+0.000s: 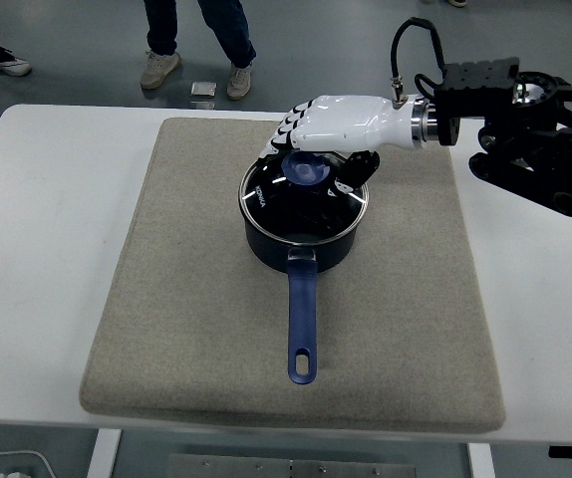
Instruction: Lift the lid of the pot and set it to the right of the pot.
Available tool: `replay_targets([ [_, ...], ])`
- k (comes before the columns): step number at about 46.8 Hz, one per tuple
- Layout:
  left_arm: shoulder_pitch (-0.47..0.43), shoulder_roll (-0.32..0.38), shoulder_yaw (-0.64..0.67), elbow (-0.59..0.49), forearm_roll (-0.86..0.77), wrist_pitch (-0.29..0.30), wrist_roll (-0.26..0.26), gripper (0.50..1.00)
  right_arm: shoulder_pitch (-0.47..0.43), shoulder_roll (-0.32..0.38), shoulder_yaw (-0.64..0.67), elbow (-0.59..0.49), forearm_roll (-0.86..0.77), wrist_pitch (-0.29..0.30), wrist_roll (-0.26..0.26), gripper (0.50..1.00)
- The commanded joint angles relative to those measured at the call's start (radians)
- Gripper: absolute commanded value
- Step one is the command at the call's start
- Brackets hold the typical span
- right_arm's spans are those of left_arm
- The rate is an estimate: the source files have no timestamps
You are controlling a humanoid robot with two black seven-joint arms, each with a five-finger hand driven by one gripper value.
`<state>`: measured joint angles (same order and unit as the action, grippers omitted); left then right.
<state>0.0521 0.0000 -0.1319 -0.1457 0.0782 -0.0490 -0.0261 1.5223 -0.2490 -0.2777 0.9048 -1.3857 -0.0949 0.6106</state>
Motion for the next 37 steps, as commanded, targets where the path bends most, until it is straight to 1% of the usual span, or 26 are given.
replay_targets([
  [1,0.0,0.0,0.0,0.0,0.0,0.0,0.0,1.0,-0.001,0.0,0.0,0.0,0.001,0.0,0.0,0.881],
  [12,0.0,0.0,0.0,0.0,0.0,0.0,0.0,1.0,-0.008,-0.001,-0.001,-0.029,-0.001,0.0,0.0,0.881],
  [37,0.0,0.0,0.0,0.0,0.0,0.0,0.0,1.0,-0.01,0.007,-0.014,-0.027,-0.001,0.0,0.0,0.879],
])
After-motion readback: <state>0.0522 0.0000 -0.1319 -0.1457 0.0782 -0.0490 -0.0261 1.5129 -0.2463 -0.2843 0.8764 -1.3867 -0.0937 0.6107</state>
